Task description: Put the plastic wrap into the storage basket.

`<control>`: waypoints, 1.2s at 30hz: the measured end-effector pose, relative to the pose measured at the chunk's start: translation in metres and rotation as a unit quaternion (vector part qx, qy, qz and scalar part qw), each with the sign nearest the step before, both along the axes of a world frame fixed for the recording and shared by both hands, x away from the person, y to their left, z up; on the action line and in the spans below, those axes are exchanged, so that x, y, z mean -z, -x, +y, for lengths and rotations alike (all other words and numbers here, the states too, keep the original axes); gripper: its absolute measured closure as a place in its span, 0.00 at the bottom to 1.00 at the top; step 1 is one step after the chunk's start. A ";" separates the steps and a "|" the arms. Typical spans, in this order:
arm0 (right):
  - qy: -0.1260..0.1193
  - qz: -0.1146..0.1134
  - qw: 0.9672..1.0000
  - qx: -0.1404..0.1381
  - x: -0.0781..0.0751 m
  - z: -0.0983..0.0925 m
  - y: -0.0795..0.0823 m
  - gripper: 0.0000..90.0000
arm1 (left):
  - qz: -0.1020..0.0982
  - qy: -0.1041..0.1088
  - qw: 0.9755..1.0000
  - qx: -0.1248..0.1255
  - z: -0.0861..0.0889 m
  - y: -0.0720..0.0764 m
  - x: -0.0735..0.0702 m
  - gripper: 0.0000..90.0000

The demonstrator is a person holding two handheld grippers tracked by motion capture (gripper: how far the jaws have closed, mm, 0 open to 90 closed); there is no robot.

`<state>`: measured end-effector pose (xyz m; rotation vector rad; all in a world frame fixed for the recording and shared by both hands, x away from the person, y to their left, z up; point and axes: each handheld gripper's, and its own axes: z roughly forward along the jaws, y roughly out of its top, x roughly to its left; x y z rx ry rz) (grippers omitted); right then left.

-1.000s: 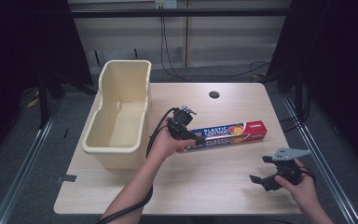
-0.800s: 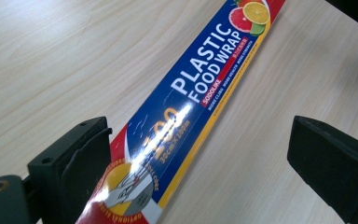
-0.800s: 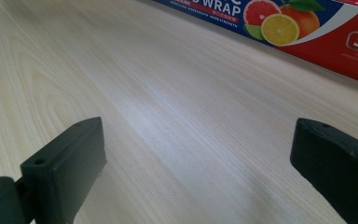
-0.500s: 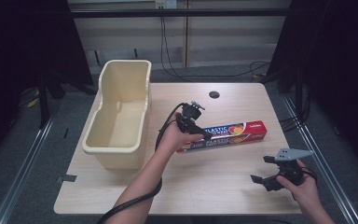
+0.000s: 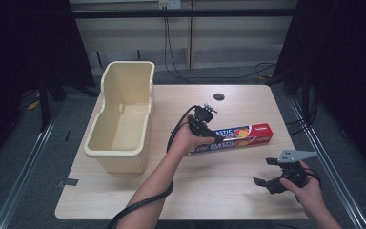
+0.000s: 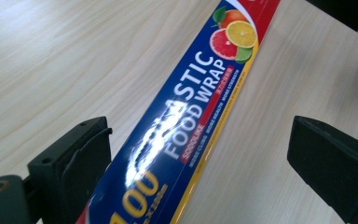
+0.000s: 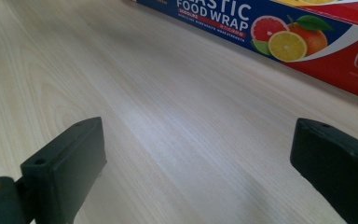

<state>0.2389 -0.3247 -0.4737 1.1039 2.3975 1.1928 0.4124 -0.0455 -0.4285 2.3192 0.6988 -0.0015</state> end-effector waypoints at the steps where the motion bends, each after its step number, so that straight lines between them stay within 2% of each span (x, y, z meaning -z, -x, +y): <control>1: 0.000 0.001 1.000 -0.002 0.000 0.000 0.000 0.04 | -0.002 -0.004 1.000 0.006 -0.002 -0.001 0.002 0.06; 10: 0.001 0.003 1.000 -0.003 0.000 0.002 -0.001 0.04 | 0.002 -0.022 1.000 0.010 -0.016 -0.007 0.013 0.06; 13: -0.001 0.003 1.000 -0.005 0.000 0.003 -0.003 0.04 | 0.007 -0.016 1.000 0.005 -0.018 -0.009 0.016 0.06; 15: -0.003 0.003 1.000 -0.007 0.000 0.003 -0.004 0.04 | 0.001 -0.015 1.000 0.005 -0.020 -0.010 0.019 0.06; 17: -0.002 0.000 1.000 -0.010 0.000 0.005 -0.006 0.04 | 0.010 -0.014 1.000 0.007 -0.021 -0.011 0.022 0.06; 21: -0.004 0.002 1.000 -0.015 0.000 0.007 -0.008 0.04 | 0.010 -0.016 1.000 0.004 -0.024 -0.013 0.029 0.05; 22: -0.003 0.002 1.000 -0.015 0.000 0.008 -0.008 0.04 | 0.012 -0.025 1.000 0.006 -0.024 -0.014 0.030 0.05; 23: -0.004 0.002 1.000 -0.014 0.000 0.008 -0.008 0.04 | 0.011 -0.022 1.000 0.002 -0.026 -0.014 0.032 0.05; 24: -0.005 0.003 1.000 -0.015 0.000 0.008 -0.008 0.04 | 0.016 -0.032 0.999 0.003 -0.026 -0.015 0.033 0.05; 26: -0.006 0.004 1.000 -0.015 0.000 0.008 -0.008 0.04 | 0.023 -0.026 0.999 0.000 -0.027 -0.015 0.037 0.06; 28: -0.006 0.003 1.000 -0.018 0.000 0.008 -0.008 0.04 | 0.027 -0.031 0.999 0.004 -0.028 -0.016 0.040 0.07; 33: -0.005 0.002 1.000 -0.019 0.000 0.008 -0.007 0.04 | 0.026 -0.047 0.999 0.004 -0.034 -0.016 0.044 0.07; 36: -0.005 0.001 1.000 -0.018 -0.001 0.007 -0.006 0.04 | 0.016 -0.059 0.998 0.010 -0.035 -0.016 0.045 0.09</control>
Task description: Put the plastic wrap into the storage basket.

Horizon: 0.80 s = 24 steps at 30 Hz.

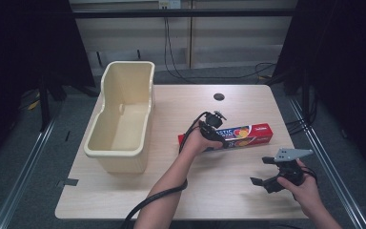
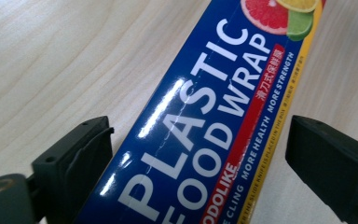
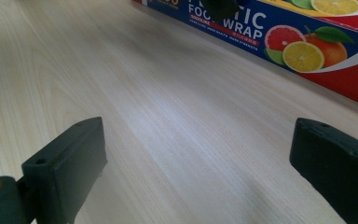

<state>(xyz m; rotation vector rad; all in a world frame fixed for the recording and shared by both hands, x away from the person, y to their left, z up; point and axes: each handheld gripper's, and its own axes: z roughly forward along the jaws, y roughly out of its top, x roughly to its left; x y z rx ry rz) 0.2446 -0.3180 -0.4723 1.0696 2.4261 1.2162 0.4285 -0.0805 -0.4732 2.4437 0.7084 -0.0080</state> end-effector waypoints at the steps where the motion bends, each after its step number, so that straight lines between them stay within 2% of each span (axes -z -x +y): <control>1: 0.000 -0.001 1.000 -0.001 0.000 0.000 0.000 0.04 | -0.002 0.001 1.000 0.001 0.000 0.000 0.000 0.11; 3: 0.001 -0.001 1.000 -0.001 0.000 -0.001 0.001 0.04 | 0.000 -0.012 1.000 -0.001 0.000 0.000 -0.001 0.15; 5: 0.002 -0.001 1.000 -0.001 0.000 -0.001 0.002 0.04 | 0.003 -0.014 1.000 0.003 0.000 -0.001 -0.001 0.18; 7: 0.004 -0.002 1.000 0.002 0.000 -0.002 0.003 0.04 | 0.007 -0.028 0.999 0.016 0.000 0.001 -0.002 0.21; 10: 0.003 -0.003 1.000 0.005 0.000 -0.003 0.005 0.04 | 0.008 -0.027 0.999 0.023 0.000 0.003 -0.002 0.27; 14: -0.001 -0.002 1.000 0.009 0.000 -0.005 0.006 0.04 | 0.025 -0.032 0.999 0.029 0.002 0.005 -0.005 0.35; 20: -0.002 -0.002 1.000 0.007 0.000 -0.005 0.006 0.04 | 0.033 -0.036 0.998 0.029 0.004 0.009 -0.006 0.38; 23: -0.001 -0.002 1.000 0.006 0.000 -0.004 0.005 0.04 | 0.048 -0.028 0.998 0.016 0.007 0.010 -0.006 0.39; 24: -0.001 -0.002 1.000 0.006 0.000 -0.004 0.005 0.04 | 0.040 -0.030 0.999 0.018 0.007 0.010 -0.006 0.39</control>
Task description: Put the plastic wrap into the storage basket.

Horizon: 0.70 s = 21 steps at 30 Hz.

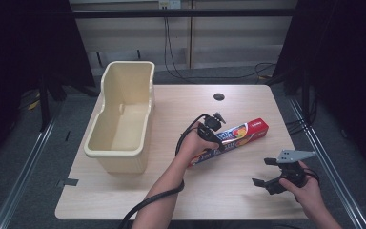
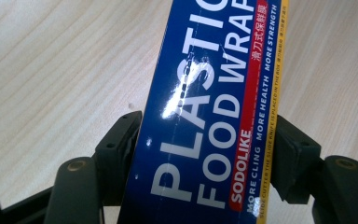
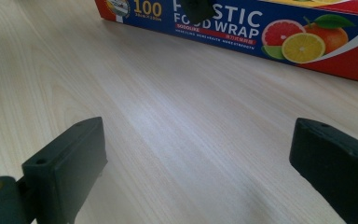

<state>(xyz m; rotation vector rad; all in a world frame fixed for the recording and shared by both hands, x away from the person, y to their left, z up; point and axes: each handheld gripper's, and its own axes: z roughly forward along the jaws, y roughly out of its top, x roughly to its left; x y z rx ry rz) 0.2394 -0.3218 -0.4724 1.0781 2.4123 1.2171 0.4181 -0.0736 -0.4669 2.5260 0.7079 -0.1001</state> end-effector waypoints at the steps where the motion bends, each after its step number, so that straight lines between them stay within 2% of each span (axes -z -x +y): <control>1: 0.000 0.000 1.000 0.000 0.000 0.000 0.000 0.04 | -0.002 -0.007 1.000 0.001 0.000 0.001 -0.001 0.39; 3: 0.000 -0.001 1.000 -0.002 0.000 0.001 0.000 0.04 | -0.005 -0.004 1.000 0.000 0.000 0.000 0.000 0.37; 5: 0.002 -0.001 1.000 -0.003 0.000 0.002 -0.001 0.04 | 0.001 0.001 1.000 -0.009 0.000 0.000 0.001 0.35; 6: 0.002 -0.001 1.000 -0.003 0.000 0.003 -0.001 0.04 | -0.004 0.008 1.000 -0.004 -0.001 -0.001 0.000 0.35; 8: 0.002 0.001 1.000 -0.006 0.000 0.004 -0.001 0.04 | 0.000 0.019 1.000 -0.006 -0.003 -0.002 0.000 0.33; 10: 0.004 0.000 1.000 -0.006 0.000 0.004 -0.001 0.04 | 0.004 0.017 1.000 -0.005 -0.007 -0.004 0.002 0.31; 17: 0.004 0.000 1.000 -0.010 0.001 0.003 -0.002 0.04 | -0.014 0.005 1.000 0.006 -0.018 -0.008 0.003 0.29; 18: 0.003 0.000 1.000 -0.009 0.001 0.004 -0.002 0.04 | -0.013 0.005 1.000 0.002 -0.020 -0.008 0.003 0.29; 19: 0.003 0.001 1.000 -0.011 0.001 0.004 -0.002 0.04 | -0.011 0.008 1.000 0.005 -0.021 -0.008 0.003 0.31; 20: 0.003 0.000 1.000 -0.012 0.001 0.004 -0.002 0.04 | -0.013 0.010 1.000 0.008 -0.022 -0.008 0.003 0.37; 21: 0.003 -0.001 1.000 -0.014 0.001 0.004 -0.002 0.04 | -0.019 0.003 1.000 0.014 -0.023 -0.007 0.002 0.38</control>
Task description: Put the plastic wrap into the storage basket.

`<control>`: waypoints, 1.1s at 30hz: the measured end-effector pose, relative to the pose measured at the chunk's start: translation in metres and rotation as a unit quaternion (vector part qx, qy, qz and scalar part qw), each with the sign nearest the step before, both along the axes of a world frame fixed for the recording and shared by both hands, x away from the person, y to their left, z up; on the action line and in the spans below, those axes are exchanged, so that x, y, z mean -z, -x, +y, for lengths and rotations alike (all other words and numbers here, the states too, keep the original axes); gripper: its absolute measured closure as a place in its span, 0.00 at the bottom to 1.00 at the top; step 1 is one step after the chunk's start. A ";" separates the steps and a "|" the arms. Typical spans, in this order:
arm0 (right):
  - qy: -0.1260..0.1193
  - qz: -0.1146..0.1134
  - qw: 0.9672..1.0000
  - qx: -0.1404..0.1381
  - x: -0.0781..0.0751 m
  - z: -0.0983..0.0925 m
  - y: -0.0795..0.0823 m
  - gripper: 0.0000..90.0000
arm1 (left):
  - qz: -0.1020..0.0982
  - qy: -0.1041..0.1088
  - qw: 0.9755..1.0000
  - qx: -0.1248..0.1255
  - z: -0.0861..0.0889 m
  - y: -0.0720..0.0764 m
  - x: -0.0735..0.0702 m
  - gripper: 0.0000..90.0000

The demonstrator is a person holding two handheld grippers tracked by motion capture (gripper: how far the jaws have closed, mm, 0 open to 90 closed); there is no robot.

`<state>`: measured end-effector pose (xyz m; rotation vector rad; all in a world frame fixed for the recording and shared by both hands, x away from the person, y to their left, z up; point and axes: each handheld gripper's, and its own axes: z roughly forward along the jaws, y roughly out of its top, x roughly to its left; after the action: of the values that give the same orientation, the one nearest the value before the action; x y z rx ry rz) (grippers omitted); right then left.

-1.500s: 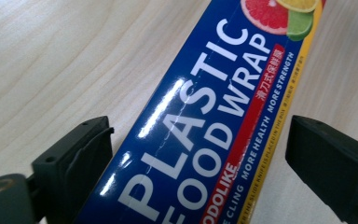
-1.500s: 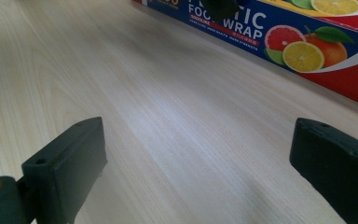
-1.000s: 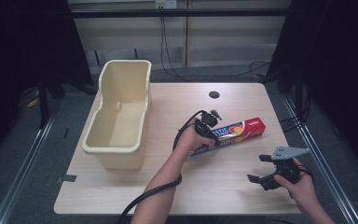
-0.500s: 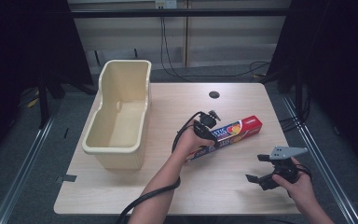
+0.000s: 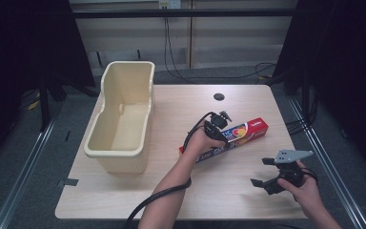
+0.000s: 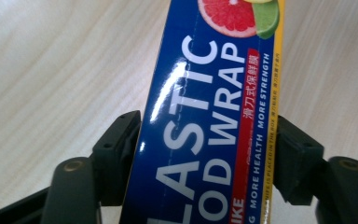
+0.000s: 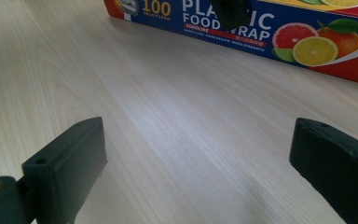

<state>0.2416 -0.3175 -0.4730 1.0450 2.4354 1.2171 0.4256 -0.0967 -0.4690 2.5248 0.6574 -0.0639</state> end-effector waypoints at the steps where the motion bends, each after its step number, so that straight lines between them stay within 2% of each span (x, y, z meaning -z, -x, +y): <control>1: -0.001 0.001 1.000 0.000 0.000 0.000 0.000 0.04 | -0.003 -0.006 1.000 0.003 -0.002 0.002 -0.001 0.40; 2: 0.001 0.001 1.000 0.000 -0.001 0.000 0.000 0.04 | -0.002 -0.014 1.000 0.008 -0.003 0.003 -0.002 0.41; 8: -0.003 0.000 1.000 0.000 -0.001 -0.001 0.000 0.04 | 0.017 -0.015 1.000 0.005 0.001 0.005 -0.005 0.45; 11: -0.001 -0.001 1.000 0.001 -0.001 0.000 0.000 0.04 | 0.018 -0.019 1.000 0.000 0.005 0.005 -0.010 0.45; 13: -0.003 -0.001 1.000 0.002 -0.001 0.000 0.000 0.04 | 0.030 -0.018 0.999 -0.011 0.009 0.005 -0.015 0.46; 15: -0.002 -0.002 1.000 0.002 -0.001 0.000 0.000 0.04 | 0.026 -0.023 0.999 -0.013 0.013 0.004 -0.020 0.46; 19: -0.002 -0.002 1.000 0.000 -0.001 0.000 0.000 0.04 | 0.037 -0.026 0.998 -0.032 0.021 0.004 -0.031 0.46; 23: -0.003 -0.004 1.000 0.001 -0.002 0.001 0.000 0.04 | 0.039 -0.035 0.998 -0.040 0.029 0.002 -0.039 0.46; 31: -0.005 -0.002 1.000 -0.001 -0.001 0.001 -0.001 0.04 | 0.040 -0.038 0.997 -0.058 0.043 -0.001 -0.055 0.46; 33: -0.006 -0.004 1.000 0.000 -0.002 0.001 -0.001 0.04 | 0.047 -0.031 0.996 -0.066 0.046 -0.001 -0.059 0.46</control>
<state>0.2427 -0.3163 -0.4714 1.0428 2.4245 1.2349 0.4269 -0.0504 -0.4097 2.5426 0.8749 -0.1166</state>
